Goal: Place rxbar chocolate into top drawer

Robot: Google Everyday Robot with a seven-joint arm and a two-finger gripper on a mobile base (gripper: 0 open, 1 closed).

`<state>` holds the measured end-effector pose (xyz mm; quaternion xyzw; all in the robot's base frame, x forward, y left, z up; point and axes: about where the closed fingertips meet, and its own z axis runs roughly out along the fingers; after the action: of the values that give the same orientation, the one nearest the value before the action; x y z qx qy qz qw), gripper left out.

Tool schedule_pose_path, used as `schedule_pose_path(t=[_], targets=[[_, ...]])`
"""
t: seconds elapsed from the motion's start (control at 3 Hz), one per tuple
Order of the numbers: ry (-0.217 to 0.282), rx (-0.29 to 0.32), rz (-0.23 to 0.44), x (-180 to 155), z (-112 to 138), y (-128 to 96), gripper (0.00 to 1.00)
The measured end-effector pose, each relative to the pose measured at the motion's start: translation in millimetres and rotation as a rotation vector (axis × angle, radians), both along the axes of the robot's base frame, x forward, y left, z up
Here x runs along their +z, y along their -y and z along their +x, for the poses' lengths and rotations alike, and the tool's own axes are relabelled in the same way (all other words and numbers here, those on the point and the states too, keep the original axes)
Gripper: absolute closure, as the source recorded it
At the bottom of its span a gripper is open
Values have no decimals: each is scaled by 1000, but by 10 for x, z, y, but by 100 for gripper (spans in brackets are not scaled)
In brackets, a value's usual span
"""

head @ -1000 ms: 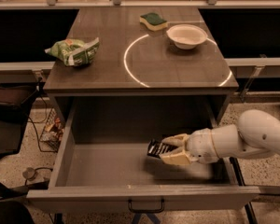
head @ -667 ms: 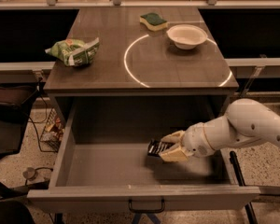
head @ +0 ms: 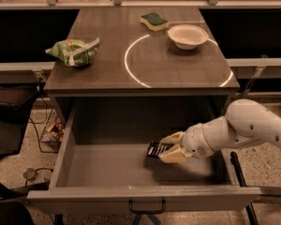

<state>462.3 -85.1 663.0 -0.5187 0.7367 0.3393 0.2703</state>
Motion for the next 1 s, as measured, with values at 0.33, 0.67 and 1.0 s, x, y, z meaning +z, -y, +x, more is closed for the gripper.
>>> schedule_pose_path(t=[0.33,0.67,1.0], targets=[[-1,3,1,-5,-5,-14,35],[-3,7,1,-10,-10,-30,12],[-4,10,2,-14,-15,-44,0]])
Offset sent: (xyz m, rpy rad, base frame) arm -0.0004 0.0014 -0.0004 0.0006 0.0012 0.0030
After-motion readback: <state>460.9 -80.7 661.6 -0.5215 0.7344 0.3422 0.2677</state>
